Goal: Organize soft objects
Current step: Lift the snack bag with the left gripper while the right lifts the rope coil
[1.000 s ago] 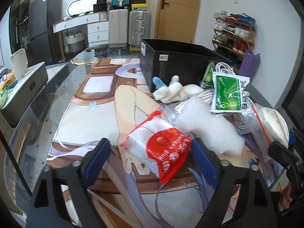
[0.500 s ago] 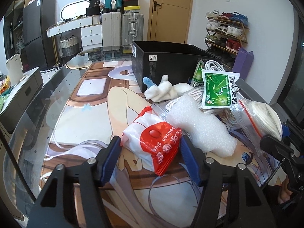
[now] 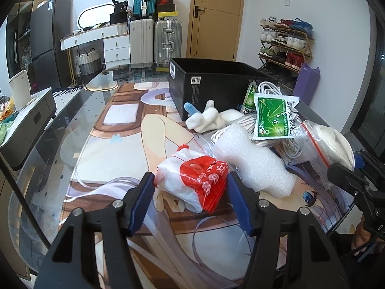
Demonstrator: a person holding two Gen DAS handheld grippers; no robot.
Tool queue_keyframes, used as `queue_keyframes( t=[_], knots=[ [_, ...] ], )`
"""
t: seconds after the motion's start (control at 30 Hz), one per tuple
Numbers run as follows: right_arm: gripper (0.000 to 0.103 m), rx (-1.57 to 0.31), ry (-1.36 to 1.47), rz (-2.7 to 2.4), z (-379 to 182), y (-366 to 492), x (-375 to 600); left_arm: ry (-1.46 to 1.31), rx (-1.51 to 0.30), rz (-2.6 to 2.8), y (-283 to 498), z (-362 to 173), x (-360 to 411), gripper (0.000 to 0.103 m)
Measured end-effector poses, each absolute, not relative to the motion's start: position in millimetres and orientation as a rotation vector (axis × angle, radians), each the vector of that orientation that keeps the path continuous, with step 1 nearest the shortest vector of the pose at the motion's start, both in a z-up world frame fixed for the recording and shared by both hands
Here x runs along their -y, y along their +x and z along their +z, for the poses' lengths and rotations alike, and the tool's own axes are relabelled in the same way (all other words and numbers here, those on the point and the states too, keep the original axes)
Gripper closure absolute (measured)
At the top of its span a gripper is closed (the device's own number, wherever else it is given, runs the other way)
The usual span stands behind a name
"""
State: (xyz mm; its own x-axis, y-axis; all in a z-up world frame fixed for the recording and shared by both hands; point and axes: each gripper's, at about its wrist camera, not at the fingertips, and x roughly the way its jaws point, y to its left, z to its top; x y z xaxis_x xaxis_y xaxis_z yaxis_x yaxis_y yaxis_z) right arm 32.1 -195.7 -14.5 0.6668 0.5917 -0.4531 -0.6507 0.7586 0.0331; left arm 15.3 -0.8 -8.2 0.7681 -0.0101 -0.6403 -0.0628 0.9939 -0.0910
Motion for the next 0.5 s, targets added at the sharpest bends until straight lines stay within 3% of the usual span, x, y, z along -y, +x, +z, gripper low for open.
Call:
queue_keyframes(
  t=[0.37,0.5],
  knots=[
    [0.051,-0.462,-0.137,0.704,-14.1,31.5,195.4,-0.103,-0.700,0.019,15.3,-8.6,-0.4,0.042],
    [0.051,-0.464,-0.139,0.708,-13.7,31.2,195.0,-0.104,-0.722,0.024,18.2,-11.4,-1.9,0.030]
  ],
)
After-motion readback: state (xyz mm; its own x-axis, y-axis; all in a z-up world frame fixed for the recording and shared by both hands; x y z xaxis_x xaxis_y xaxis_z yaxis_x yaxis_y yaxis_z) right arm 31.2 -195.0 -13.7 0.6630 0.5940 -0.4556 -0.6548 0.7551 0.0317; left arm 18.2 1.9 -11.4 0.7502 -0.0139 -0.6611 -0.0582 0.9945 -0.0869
